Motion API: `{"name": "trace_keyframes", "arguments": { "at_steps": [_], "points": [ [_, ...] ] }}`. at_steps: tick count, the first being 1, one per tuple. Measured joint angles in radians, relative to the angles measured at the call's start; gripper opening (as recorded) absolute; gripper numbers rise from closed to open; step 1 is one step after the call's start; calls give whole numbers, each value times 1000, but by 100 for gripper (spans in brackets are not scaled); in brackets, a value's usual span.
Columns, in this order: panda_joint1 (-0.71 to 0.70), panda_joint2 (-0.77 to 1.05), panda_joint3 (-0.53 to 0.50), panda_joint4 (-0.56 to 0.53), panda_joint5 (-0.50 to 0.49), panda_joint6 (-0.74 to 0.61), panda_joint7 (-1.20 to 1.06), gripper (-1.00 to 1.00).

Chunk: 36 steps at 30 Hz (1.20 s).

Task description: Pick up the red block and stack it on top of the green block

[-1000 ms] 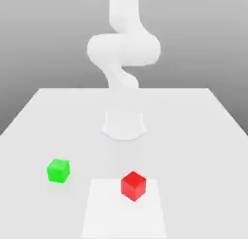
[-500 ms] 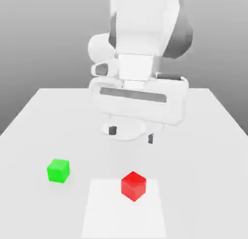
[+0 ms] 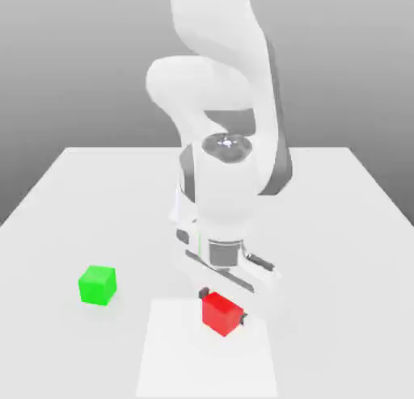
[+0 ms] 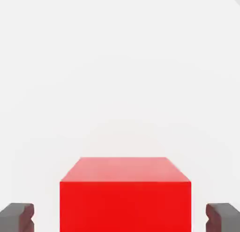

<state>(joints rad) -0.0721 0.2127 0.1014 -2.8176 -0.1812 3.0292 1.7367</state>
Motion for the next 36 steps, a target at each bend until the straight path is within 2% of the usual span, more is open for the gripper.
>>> {"name": "trace_keyframes", "arguments": {
  "at_steps": [5,10,15,28,31,36],
  "points": [
    [3,1,-3,0,-2,3,2,-100],
    [-38,-118,67,-15,111,-96,-78,-100],
    [-27,-245,78,-37,197,-203,-140,-100],
    [-444,-430,-164,-87,141,-340,244,-100],
    [-487,-386,-187,-89,136,-294,281,-100],
    [-483,-220,-189,-83,171,-134,262,-100]
  ]
}}
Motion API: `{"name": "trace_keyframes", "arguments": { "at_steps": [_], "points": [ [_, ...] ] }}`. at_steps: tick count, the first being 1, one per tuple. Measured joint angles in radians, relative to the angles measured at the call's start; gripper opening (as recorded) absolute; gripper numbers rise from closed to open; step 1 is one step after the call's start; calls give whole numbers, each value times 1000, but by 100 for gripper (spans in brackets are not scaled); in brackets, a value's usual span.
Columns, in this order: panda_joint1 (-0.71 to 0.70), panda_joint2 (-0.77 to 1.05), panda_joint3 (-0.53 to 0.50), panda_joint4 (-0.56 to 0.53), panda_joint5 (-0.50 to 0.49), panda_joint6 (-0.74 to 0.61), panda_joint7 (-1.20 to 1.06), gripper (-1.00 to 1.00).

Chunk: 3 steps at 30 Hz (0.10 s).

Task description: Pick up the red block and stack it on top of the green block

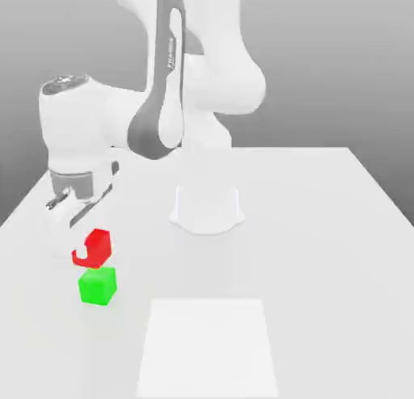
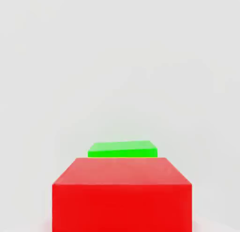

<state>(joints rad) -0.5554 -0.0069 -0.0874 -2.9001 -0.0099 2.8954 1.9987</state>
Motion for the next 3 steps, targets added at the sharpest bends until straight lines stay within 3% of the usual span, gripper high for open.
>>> {"name": "trace_keyframes", "arguments": {
  "at_steps": [1,3],
  "points": [
    [-1,27,5,1,14,26,-10,100],
    [2,27,5,1,14,26,-10,100]
  ]
}}
